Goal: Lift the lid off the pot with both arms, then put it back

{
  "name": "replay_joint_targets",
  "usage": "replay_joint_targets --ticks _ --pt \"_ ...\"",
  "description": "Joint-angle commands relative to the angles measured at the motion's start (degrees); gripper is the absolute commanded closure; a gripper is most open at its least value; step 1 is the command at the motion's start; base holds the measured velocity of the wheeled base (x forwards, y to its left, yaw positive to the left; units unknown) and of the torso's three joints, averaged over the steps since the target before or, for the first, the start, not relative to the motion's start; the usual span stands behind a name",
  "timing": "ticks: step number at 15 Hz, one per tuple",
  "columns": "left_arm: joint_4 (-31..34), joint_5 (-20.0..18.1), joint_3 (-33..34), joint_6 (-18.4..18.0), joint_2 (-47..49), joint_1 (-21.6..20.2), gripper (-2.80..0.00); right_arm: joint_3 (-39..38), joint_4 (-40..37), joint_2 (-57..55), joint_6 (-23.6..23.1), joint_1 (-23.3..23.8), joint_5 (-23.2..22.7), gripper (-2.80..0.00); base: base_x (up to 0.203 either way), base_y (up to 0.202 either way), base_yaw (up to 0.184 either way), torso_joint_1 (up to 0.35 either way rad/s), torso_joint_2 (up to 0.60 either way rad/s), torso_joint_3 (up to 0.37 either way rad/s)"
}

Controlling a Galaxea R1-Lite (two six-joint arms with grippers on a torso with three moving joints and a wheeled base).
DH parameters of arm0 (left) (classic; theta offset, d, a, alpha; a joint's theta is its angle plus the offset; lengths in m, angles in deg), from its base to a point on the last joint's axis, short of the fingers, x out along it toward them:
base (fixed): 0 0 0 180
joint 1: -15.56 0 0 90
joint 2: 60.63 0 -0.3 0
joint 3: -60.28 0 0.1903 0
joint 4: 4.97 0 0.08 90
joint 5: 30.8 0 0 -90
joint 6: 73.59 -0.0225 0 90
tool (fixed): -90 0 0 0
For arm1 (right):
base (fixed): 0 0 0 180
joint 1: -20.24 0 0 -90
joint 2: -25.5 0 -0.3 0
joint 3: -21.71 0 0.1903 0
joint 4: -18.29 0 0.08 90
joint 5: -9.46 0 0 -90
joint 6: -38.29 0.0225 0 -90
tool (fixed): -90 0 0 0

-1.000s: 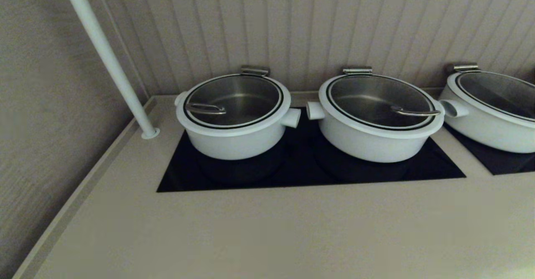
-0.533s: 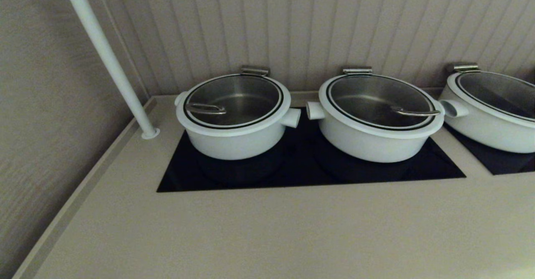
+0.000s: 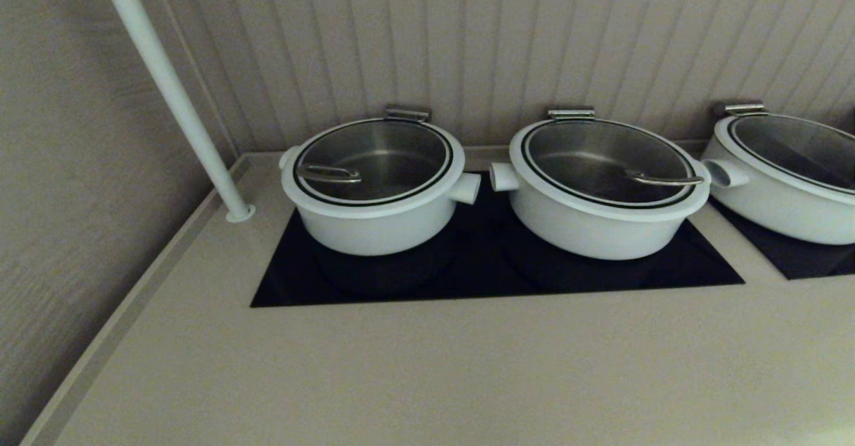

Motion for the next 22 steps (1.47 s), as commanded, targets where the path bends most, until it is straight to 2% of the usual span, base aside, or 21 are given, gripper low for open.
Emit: replay_joint_targets --ticks 1,22 --pt "-0.01 0.02 0.0 -0.02 -0.02 -0.02 0.0 0.0 0.01 0.02 -0.06 -0.01 -0.04 0.0 0.0 0.0 0.0 0.0 0.0 0.0" --pt "-0.01 0.02 0.0 -0.02 -0.02 -0.02 0.0 0.0 0.01 0.02 -0.06 -0.01 -0.04 0.0 0.0 0.0 0.0 0.0 0.0 0.0"
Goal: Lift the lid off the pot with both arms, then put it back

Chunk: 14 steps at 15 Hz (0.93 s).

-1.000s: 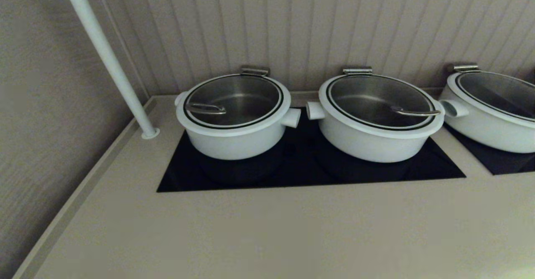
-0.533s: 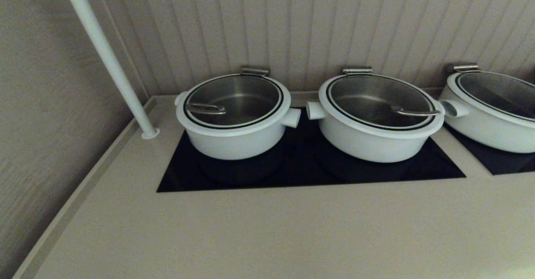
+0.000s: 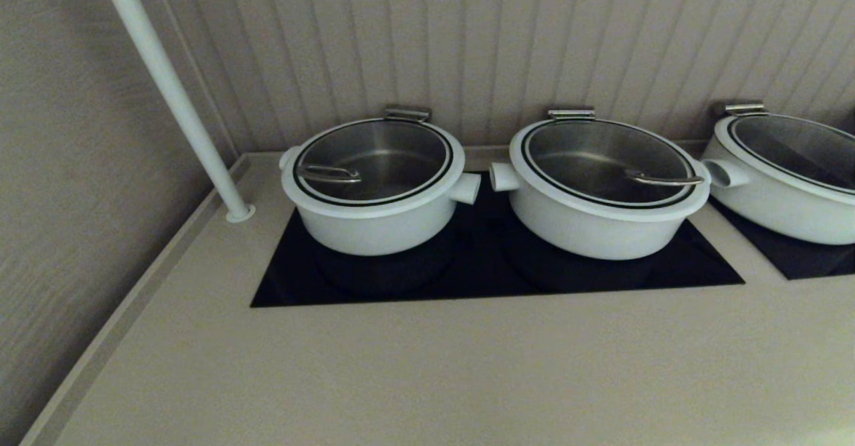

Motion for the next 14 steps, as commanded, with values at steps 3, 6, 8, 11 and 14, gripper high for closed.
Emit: replay_joint_targets --ticks 3,6,8,11,14 --pt "-0.01 -0.01 0.0 -0.02 -0.02 -0.02 0.0 0.0 0.01 0.02 -0.02 -0.01 -0.03 0.0 0.0 0.0 0.0 0.0 0.0 0.0" --pt "-0.01 -0.01 0.0 -0.01 -0.02 -0.02 0.0 0.0 0.01 0.02 -0.02 -0.01 -0.03 0.0 0.0 0.0 0.0 0.0 0.0 0.0" --pt "-0.01 -0.01 0.0 -0.02 -0.02 -0.02 0.0 0.0 0.01 0.02 -0.02 -0.01 -0.03 0.0 0.0 0.0 0.0 0.0 0.0 0.0" --pt "-0.01 -0.01 0.0 -0.01 -0.02 -0.02 0.0 0.0 0.01 0.02 -0.02 -0.09 -0.03 0.0 0.0 0.0 0.0 0.0 0.0 0.0" --pt "-0.01 -0.02 0.0 -0.02 -0.02 -0.02 0.0 0.0 0.01 0.02 -0.02 -0.1 -0.03 0.0 0.0 0.0 0.0 0.0 0.0 0.0"
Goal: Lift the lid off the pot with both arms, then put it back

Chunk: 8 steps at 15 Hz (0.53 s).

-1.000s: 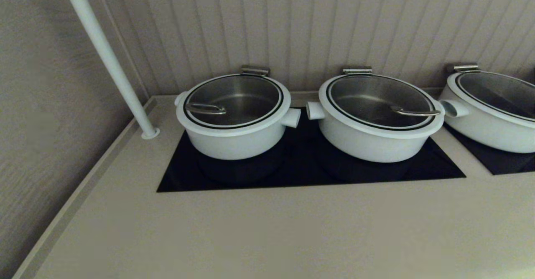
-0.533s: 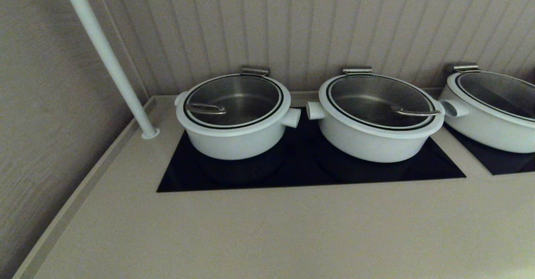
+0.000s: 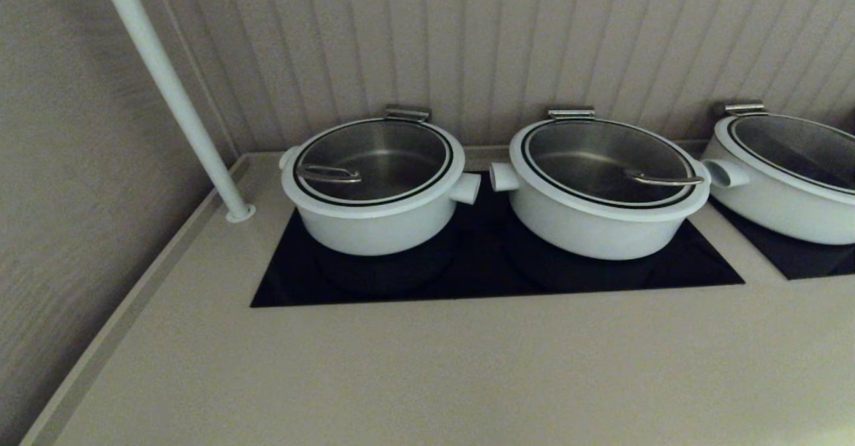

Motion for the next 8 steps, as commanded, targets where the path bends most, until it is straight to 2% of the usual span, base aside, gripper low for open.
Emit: replay_joint_targets --ticks 1,8 --pt "0.01 0.02 0.0 -0.03 -0.02 -0.02 0.0 0.0 -0.01 0.02 -0.05 -0.01 -0.04 0.0 0.0 0.0 0.0 0.0 0.0 0.0" --pt "0.01 0.0 0.0 0.0 -0.02 -0.02 0.0 0.0 -0.01 0.02 -0.05 -0.01 -0.04 0.0 0.0 0.0 0.0 0.0 0.0 0.0"
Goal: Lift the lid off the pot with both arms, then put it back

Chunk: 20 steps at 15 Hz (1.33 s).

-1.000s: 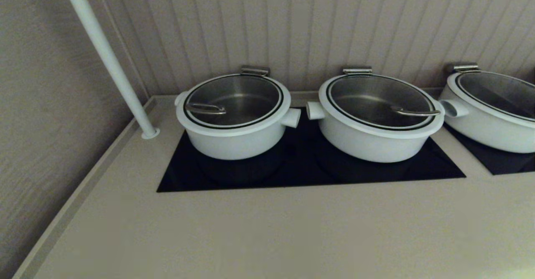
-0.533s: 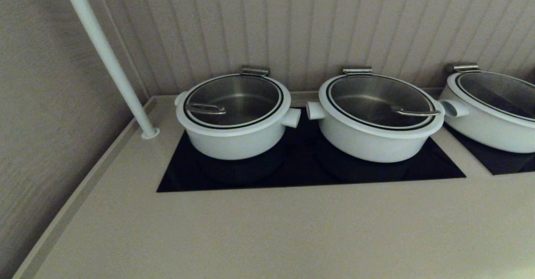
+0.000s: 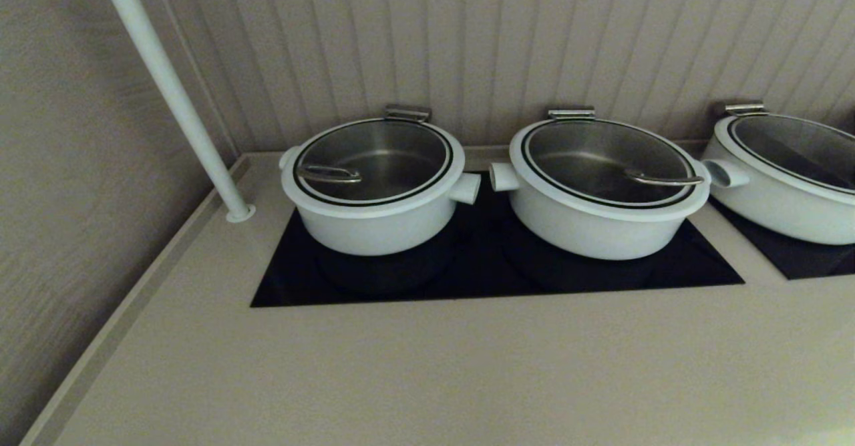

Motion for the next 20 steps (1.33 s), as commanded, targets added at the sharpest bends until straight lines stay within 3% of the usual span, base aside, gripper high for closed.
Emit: replay_joint_targets --ticks 1,20 --pt "-0.01 -0.02 0.0 -0.06 -0.02 -0.02 0.0 0.0 0.01 0.02 -0.03 -0.01 -0.04 0.0 0.0 0.0 0.0 0.0 0.0 0.0" --pt "-0.01 -0.07 0.0 -0.06 -0.02 -0.02 0.0 0.0 0.01 0.02 -0.03 -0.01 -0.04 0.0 0.0 0.0 0.0 0.0 0.0 0.0"
